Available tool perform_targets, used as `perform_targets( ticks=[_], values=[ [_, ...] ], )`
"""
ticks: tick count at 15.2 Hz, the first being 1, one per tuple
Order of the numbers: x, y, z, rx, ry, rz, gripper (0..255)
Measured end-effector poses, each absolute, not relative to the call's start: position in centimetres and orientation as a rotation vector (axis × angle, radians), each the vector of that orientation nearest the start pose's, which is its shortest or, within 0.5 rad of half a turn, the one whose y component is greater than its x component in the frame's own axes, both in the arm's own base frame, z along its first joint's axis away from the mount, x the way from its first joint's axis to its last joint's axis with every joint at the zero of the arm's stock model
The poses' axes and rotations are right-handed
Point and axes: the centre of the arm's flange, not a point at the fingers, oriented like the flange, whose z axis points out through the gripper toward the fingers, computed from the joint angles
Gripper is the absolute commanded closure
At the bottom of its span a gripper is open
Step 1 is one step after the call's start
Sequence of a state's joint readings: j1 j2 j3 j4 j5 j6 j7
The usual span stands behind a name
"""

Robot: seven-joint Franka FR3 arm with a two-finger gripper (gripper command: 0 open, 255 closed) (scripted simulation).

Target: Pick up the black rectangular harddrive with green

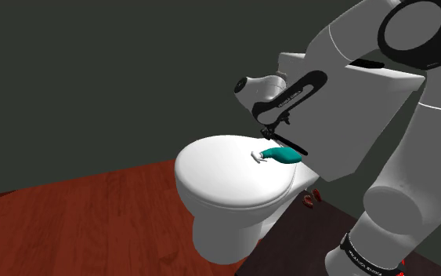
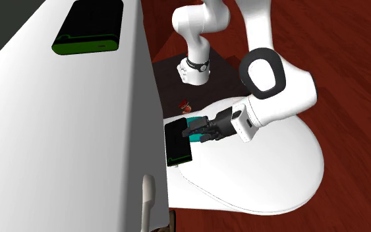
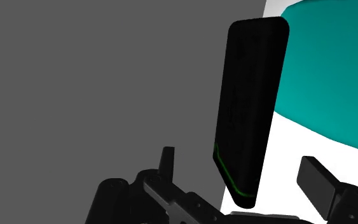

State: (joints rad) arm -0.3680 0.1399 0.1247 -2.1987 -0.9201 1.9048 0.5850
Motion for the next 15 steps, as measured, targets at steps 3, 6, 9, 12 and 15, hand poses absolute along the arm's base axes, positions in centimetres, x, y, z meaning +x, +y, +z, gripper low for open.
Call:
perform_targets(
  ticks=[3, 6, 9, 12, 15],
  values=[
    [49.0, -19.0, 30.0, 2.247, -0.368, -0.322, 0],
    [49.0, -19.2, 28.4, 2.244, -0.369, -0.323, 0],
    [49.1, -19.2, 27.0, 2.243, -0.369, -0.323, 0],
    [49.0, -19.1, 26.6, 2.243, -0.369, -0.323, 255],
    [49.0, -19.1, 26.6, 2.243, -0.369, -0.322, 255]
  ],
)
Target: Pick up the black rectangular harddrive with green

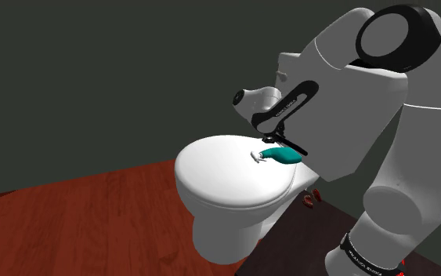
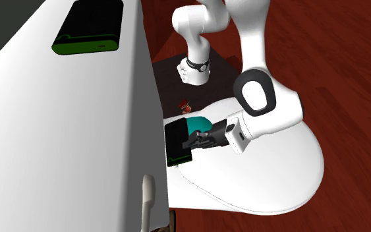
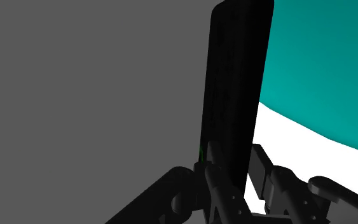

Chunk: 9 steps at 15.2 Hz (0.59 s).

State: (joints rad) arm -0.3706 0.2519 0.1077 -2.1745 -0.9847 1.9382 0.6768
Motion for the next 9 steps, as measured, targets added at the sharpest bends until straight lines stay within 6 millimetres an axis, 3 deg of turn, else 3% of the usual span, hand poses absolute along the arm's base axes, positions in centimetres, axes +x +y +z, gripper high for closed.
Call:
perform_targets(
  ticks=[5, 9],
  values=[
    [49.1, -19.1, 26.6, 2.243, -0.37, -0.321, 255],
    [49.1, -19.1, 28.1, 2.243, -0.37, -0.322, 255]
  ],
)
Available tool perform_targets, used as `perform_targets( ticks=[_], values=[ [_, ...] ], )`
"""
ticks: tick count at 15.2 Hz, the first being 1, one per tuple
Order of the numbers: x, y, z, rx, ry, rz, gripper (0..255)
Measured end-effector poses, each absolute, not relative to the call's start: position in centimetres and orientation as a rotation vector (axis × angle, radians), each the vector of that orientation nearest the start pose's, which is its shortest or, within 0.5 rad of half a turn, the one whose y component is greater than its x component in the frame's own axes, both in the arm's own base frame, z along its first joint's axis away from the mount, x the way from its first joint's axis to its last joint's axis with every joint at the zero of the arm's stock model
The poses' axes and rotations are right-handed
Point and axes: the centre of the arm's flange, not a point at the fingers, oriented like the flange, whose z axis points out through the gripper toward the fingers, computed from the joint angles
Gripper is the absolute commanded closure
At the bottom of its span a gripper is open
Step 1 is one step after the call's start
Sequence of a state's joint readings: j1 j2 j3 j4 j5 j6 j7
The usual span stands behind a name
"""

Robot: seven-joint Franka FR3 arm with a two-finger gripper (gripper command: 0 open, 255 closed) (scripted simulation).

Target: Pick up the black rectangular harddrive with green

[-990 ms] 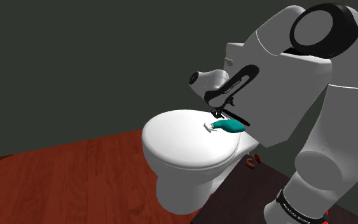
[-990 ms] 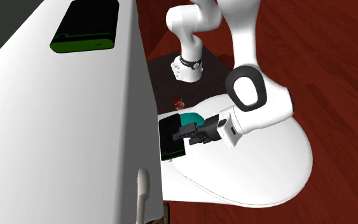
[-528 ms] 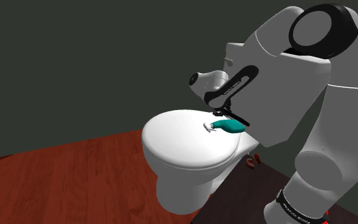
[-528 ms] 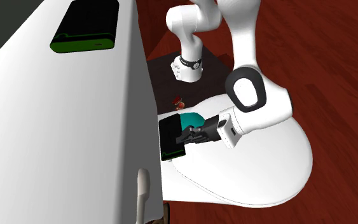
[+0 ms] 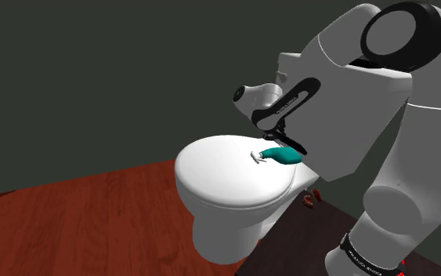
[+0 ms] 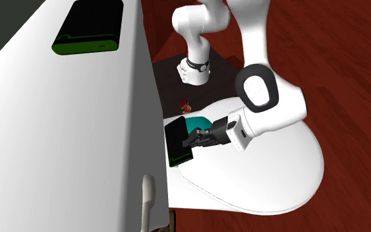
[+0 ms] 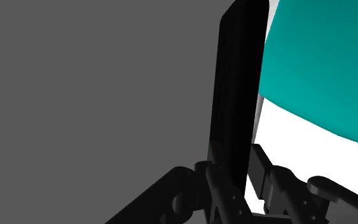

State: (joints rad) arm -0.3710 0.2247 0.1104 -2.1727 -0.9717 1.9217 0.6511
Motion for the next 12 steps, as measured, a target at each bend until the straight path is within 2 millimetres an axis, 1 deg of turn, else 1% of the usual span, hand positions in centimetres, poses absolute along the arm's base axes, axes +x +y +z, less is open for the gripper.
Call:
perform_targets(
  ticks=[11, 12],
  values=[
    [49.1, -19.1, 33.9, 2.244, -0.369, -0.322, 255],
    [49.1, -19.1, 34.2, 2.244, -0.369, -0.322, 255]
  ],
)
